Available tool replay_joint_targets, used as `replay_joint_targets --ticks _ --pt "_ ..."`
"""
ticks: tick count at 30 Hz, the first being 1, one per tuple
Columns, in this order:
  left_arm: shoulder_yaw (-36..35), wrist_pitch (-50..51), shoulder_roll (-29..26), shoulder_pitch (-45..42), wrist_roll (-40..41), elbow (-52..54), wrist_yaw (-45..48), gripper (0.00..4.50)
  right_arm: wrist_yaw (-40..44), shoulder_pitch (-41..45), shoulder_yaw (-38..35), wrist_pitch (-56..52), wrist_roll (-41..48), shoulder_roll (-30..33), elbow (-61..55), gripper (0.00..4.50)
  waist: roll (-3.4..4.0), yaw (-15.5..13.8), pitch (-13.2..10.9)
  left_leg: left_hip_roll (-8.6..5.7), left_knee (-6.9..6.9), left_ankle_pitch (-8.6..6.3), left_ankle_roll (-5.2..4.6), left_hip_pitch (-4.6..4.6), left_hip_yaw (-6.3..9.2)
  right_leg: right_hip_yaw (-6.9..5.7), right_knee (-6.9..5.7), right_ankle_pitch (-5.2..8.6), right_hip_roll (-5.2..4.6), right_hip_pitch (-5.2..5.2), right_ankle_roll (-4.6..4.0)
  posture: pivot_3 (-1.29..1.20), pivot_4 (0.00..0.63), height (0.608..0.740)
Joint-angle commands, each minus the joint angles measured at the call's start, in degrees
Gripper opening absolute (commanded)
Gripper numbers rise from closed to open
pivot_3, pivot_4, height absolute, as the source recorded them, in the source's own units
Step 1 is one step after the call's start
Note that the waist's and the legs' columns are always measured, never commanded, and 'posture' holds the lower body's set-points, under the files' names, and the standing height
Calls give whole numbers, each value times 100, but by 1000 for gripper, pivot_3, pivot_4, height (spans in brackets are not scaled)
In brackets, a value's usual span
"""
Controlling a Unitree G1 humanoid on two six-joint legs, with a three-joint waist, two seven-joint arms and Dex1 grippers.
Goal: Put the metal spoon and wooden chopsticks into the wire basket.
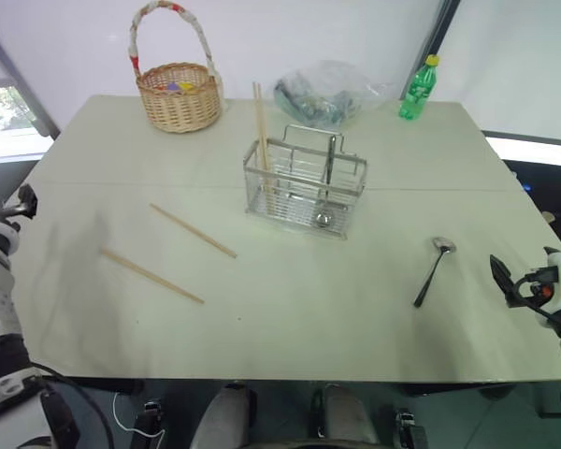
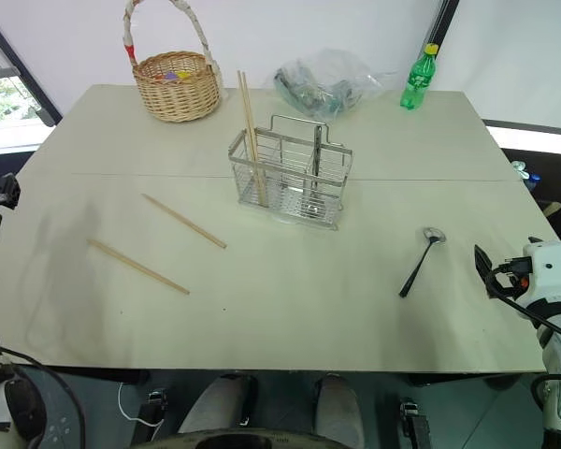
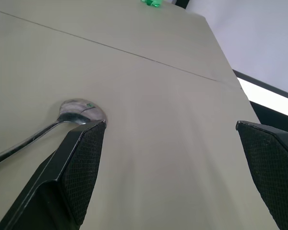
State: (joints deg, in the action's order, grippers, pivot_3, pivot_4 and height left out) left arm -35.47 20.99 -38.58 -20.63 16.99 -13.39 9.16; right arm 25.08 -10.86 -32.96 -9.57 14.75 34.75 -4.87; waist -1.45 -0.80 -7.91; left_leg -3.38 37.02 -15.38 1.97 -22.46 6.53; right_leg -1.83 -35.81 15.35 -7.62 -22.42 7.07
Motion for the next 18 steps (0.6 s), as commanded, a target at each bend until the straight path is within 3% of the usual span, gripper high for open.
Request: replay_joint_targets --ticks 1,14,18 --pt "31 -28 -159 -136 1 129 18 4500 -55 22 -73 49 41 -9 -275 4461 0 3 0 0 0 0 0 0 0 0 -1 0 0 1 0 0 150 661" --pt "167 -124 -259 -473 36 -38 239 4500 80 135 -135 28 66 215 -182 4461 -2 4 1 0 1 3 -5 0 0 0 -9 -1 3 -2 1 0 150 661" --pt "160 309 -381 -667 388 361 529 4500 253 277 -160 -34 51 515 -96 4461 -1 5 0 -1 3 3 -5 0 -2 0 -10 -1 3 -1 2 0 150 661"
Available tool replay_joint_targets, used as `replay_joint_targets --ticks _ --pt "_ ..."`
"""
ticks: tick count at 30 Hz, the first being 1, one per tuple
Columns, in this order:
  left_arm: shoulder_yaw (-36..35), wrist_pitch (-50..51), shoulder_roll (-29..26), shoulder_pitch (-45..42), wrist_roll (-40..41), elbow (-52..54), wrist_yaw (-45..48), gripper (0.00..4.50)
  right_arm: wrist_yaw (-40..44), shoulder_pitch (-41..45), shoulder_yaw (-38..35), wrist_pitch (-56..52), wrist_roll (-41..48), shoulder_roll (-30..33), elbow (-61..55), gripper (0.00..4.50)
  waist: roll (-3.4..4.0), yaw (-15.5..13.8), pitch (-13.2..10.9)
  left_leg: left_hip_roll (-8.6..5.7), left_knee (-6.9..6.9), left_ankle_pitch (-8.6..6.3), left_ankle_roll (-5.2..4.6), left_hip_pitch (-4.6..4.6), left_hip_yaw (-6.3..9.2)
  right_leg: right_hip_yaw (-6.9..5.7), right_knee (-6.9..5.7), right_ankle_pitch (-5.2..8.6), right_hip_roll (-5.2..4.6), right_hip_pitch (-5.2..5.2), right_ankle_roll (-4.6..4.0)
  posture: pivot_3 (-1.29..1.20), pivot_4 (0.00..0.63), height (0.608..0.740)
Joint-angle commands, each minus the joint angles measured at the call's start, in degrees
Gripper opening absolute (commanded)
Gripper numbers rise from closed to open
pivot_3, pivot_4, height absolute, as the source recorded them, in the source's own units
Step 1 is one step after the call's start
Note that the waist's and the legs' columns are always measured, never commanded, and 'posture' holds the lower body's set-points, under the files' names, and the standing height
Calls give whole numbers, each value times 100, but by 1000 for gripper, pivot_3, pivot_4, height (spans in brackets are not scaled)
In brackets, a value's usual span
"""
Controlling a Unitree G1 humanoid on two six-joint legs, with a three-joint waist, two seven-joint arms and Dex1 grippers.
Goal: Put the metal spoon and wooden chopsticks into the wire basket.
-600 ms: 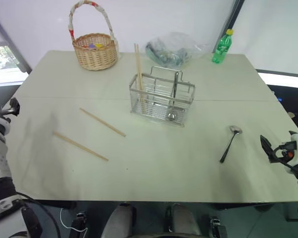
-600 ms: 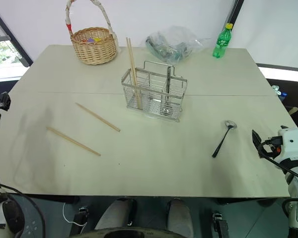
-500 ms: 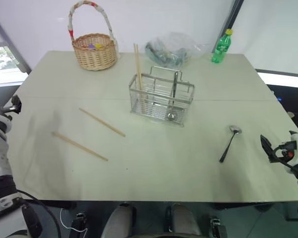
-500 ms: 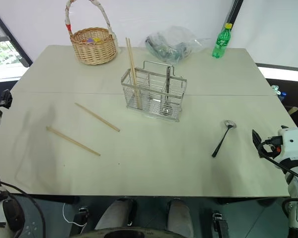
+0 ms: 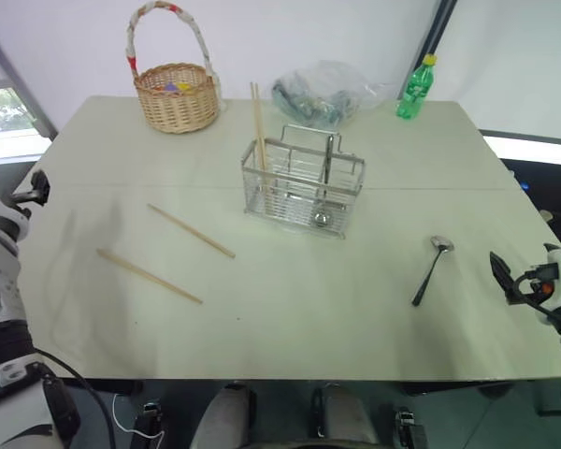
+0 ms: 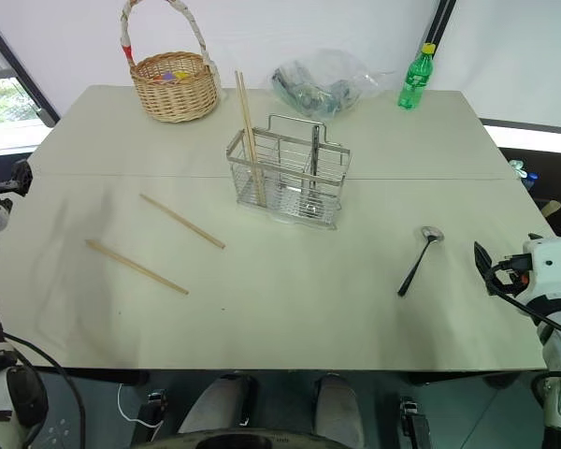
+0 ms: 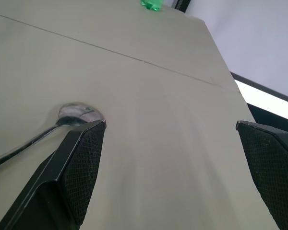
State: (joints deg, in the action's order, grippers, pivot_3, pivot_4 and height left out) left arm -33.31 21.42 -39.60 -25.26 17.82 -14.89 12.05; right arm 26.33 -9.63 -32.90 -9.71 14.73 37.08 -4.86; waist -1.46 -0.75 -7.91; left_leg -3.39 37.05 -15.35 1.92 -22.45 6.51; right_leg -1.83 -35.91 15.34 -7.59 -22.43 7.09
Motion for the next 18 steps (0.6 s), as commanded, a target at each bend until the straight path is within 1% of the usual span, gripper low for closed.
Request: replay_joint_targets --ticks 1,6,9,11,13,15,16,18 --pt "-36 473 -352 -243 491 745 426 4500 207 211 -200 -91 113 402 -116 4461 -1 3 -1 0 1 0 0 0 0 0 -1 0 0 1 0 0 150 661" --pt "315 1436 -742 -307 1437 1672 1609 4500 517 537 -221 -553 288 947 -96 4461 1 0 -5 0 2 0 0 -4 -1 -1 1 1 -2 0 -1 0 150 661" --pt "615 2141 -1032 -324 2454 2430 2738 4500 671 813 -12 -1319 368 1395 -227 4461 18 3 -15 -2 2 0 -1 -4 -5 0 5 1 -3 4 -4 0 150 661" --pt "847 2494 -1347 -116 3088 3118 3619 4500 784 1047 141 -1925 535 1647 -438 4461 20 12 -17 -1 2 1 -1 -6 -7 0 7 2 -6 2 -6 0 150 661" --pt "1077 2619 -1659 152 3437 3672 4384 4500 972 1218 302 -2280 677 1844 -670 4461 31 51 -21 5 -1 0 -2 -8 -8 2 13 3 -5 -3 -8 0 150 661" --pt "1367 2626 -1896 273 3522 3920 4874 4500 1377 1283 519 -2180 658 2118 -835 4461 48 61 -26 9 -9 -2 -6 -7 -13 3 22 6 -4 -1 -15 0 150 661" --pt "1520 2616 -1966 268 3533 3968 5041 4500 1663 1321 640 -1960 597 2297 -856 4461 59 58 -33 10 -10 -3 -8 -6 -15 3 24 7 -3 -1 -16 0 150 661" --pt "1913 2543 -2082 156 3484 3975 5471 4500 2463 1691 998 -1265 490 2784 -535 4461 78 46 -45 10 -11 -3 -9 -6 -16 1 31 7 -2 2 -16 0 150 661"
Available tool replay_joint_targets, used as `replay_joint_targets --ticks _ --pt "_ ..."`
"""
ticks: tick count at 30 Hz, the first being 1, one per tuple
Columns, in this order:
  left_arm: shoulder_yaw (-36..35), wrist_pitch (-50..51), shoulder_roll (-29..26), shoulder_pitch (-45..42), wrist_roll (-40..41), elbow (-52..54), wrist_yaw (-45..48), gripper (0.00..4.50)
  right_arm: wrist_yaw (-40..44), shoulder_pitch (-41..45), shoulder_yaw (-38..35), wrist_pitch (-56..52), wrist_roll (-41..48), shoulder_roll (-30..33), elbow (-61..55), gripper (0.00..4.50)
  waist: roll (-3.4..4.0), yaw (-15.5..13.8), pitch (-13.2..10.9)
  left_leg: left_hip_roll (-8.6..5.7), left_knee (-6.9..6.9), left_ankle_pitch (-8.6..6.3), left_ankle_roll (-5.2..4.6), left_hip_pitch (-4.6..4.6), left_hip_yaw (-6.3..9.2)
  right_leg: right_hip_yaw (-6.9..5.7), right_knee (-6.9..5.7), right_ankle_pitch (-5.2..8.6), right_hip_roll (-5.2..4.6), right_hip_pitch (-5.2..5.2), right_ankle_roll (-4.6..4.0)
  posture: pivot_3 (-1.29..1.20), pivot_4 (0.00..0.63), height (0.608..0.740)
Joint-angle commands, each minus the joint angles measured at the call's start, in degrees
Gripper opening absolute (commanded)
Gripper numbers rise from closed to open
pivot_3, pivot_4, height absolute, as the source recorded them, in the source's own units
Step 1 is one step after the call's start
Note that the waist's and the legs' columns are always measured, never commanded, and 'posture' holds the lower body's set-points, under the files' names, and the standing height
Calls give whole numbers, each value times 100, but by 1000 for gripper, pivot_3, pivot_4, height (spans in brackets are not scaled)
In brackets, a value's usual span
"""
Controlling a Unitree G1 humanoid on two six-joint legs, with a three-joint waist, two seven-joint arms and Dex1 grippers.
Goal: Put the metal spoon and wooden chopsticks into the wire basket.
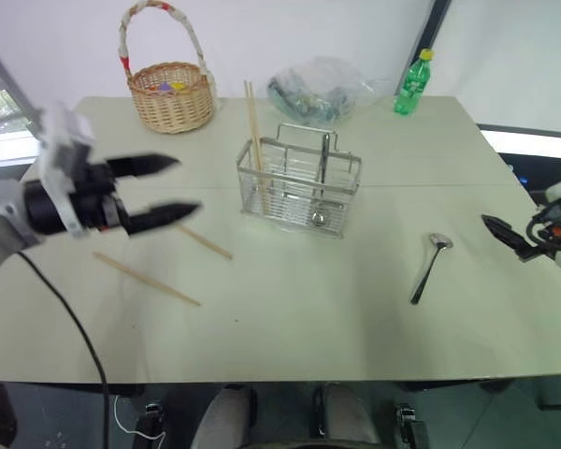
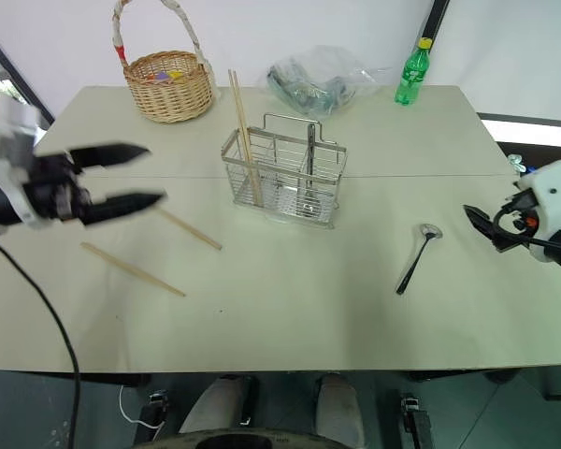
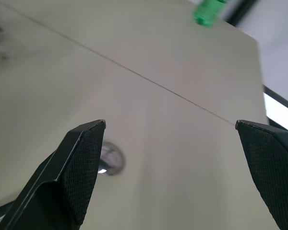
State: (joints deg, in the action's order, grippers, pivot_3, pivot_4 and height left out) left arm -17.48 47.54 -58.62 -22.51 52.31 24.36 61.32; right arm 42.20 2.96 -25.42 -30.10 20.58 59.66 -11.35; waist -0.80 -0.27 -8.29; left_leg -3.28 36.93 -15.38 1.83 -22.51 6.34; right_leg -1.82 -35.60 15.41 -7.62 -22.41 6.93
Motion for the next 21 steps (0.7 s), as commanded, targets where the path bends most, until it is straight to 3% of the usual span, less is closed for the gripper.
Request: replay_joint_targets --ticks 1,5,11,15,21 --pt "493 -138 -217 -184 -32 16 731 4500 1219 653 451 1162 -194 729 364 4461 23 -2 -17 0 5 0 0 5 -3 -2 2 -1 1 9 -1 0 150 661" --pt "1134 -376 -36 -779 -386 -411 1081 4500 2953 2194 1973 3754 -1178 1309 2004 4461 22 19 -39 3 12 -1 1 14 -21 -17 35 -2 3 17 0 0 150 661" --pt "1411 -331 417 -1516 -492 -700 938 4500 4365 4946 4192 7712 -3331 857 4882 4461 -26 149 -59 -4 5 0 -3 9 -21 -20 42 -19 -2 15 30 0 150 661" --pt "1335 -196 557 -1619 -450 -656 731 4500 4173 6194 5076 9143 -4412 328 6371 4461 -18 203 -70 -1 -24 6 6 9 -33 -8 21 -29 2 -9 49 0 150 661" --pt "1040 123 570 -1448 -156 -224 278 4500 2584 6907 6031 9950 -6116 -324 7525 4461 -29 271 -67 0 -76 42 68 17 -23 -3 27 -27 9 -16 46 0 150 661"
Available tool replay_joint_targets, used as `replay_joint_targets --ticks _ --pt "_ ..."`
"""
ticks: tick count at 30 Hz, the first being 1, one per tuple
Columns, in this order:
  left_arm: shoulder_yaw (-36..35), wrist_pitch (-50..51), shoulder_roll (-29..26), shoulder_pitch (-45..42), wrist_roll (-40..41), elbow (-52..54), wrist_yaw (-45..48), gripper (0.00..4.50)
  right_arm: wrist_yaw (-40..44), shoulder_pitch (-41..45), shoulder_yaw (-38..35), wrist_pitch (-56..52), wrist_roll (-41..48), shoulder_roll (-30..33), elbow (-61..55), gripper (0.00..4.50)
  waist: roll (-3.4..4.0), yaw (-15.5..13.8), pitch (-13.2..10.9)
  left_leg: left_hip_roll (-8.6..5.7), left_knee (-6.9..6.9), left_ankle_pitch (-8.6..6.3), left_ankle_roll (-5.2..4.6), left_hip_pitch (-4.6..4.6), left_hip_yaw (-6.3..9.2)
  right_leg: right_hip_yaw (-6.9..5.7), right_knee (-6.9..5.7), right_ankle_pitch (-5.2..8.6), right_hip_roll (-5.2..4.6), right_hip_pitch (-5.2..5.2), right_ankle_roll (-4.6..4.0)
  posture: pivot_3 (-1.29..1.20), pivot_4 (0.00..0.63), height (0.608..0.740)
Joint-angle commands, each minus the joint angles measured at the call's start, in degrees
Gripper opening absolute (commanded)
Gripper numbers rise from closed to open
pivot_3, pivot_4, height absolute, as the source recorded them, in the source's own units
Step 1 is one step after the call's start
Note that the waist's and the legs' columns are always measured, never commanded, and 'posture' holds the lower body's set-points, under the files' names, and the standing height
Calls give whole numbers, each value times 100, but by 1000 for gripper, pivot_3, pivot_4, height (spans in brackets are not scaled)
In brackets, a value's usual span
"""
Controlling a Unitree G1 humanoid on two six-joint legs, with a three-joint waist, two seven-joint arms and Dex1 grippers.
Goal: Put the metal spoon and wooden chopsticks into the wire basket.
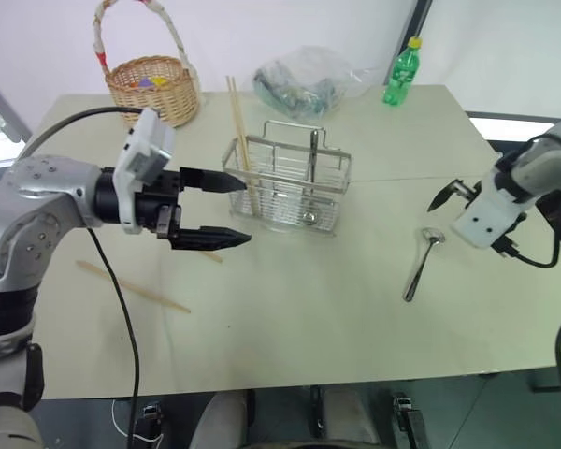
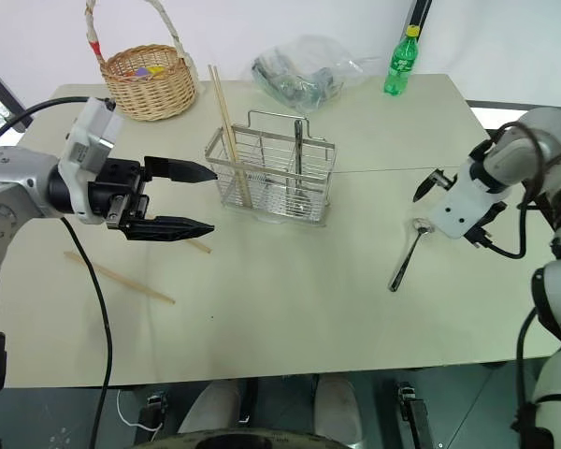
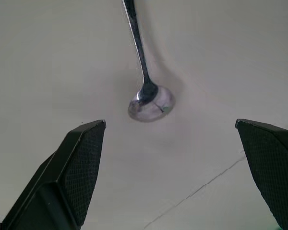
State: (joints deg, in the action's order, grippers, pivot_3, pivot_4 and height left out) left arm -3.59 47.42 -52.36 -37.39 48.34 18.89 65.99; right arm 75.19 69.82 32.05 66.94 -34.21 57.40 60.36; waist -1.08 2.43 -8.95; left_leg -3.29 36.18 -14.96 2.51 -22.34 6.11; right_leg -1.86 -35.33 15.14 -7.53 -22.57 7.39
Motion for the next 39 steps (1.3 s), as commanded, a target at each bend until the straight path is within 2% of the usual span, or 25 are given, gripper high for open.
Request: replay_joint_targets --ticks 1,11,17,20,27,36,38,39 --pt "-399 197 -74 68 311 396 -252 4500 -1004 278 413 277 -864 -166 471 4461 -1 1 0 -1 1 1 1 0 0 3 -1 0 0 0 0 0 150 661" --pt "-710 614 -257 323 808 884 -657 4500 -2927 426 1156 -148 -2018 -665 1226 4461 -15 2 2 -8 18 4 4 23 8 15 -68 -1 0 7 -7 0 150 661" --pt "-717 679 -294 222 988 907 -831 4500 -3486 468 1428 -311 -2348 -816 1439 4461 -22 10 4 -5 19 7 5 51 13 21 -84 7 19 21 -32 0 150 661" --pt "-706 692 -287 129 1037 873 -880 4500 -3509 447 1430 -270 -2327 -874 1504 3662 -34 12 6 -3 18 7 6 67 12 23 -86 8 24 33 -35 0 150 661" --pt "-622 632 -214 -50 1008 721 -925 4500 -3144 437 1287 -30 -2016 -915 1568 76 -37 20 6 -1 15 7 6 73 4 35 -86 5 27 33 -32 0 150 661" --pt "-508 471 -140 -205 827 495 -813 4500 -2621 222 919 177 -1290 -852 1543 76 -39 13 6 -1 15 7 6 74 4 37 -86 -1 30 35 -22 0 150 661" --pt "-495 407 -149 -192 763 466 -775 4500 -2015 118 577 303 -705 -864 1618 76 -39 14 5 0 15 7 6 74 4 37 -86 -1 30 35 -22 0 150 661" --pt "-488 366 -151 -205 718 426 -755 4500 -1343 10 187 312 -56 -928 1675 76 -40 14 5 0 15 7 6 74 3 37 -85 -2 30 36 -21 0 150 661"
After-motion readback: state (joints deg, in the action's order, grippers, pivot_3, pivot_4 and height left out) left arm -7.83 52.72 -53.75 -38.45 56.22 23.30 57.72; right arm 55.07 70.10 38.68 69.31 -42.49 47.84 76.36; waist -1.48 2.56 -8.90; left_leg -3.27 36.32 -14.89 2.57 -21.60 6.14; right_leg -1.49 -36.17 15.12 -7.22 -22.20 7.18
